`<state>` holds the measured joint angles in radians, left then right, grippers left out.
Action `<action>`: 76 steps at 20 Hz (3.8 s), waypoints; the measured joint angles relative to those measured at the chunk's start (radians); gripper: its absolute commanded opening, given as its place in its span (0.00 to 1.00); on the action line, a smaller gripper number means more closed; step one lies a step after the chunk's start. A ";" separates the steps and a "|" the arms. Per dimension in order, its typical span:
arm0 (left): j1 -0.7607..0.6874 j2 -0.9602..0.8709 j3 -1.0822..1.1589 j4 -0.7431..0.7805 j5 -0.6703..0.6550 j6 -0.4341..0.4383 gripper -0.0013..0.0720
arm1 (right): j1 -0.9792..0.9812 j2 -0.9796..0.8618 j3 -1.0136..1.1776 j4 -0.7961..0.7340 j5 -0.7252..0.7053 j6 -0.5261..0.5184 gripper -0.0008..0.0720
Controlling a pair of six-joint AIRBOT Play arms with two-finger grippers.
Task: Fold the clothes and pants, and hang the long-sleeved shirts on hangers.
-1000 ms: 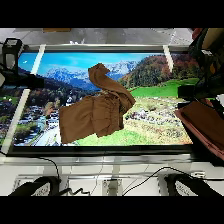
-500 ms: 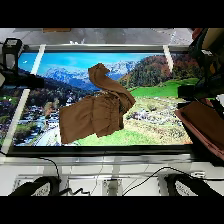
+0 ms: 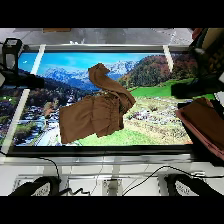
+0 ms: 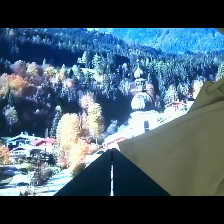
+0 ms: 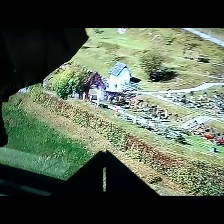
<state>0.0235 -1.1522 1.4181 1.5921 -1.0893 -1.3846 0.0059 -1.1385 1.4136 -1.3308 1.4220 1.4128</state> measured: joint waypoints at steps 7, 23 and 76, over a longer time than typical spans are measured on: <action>0.000 0.000 0.000 0.000 0.000 0.000 0.03 | 0.004 -0.011 -0.516 0.466 -0.163 -0.349 0.83; 0.001 -0.001 0.000 0.000 0.049 0.000 0.03 | 0.312 -0.278 -0.537 0.742 -0.491 -0.380 0.96; 0.283 -0.023 -0.987 -0.686 0.151 0.300 0.04 | 0.355 -0.404 -0.370 0.653 -0.369 -0.254 0.05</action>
<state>0.3061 -1.1751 0.4309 0.9062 -0.9379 -1.0847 0.3611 -1.5421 1.0439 -0.6777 1.0527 1.1584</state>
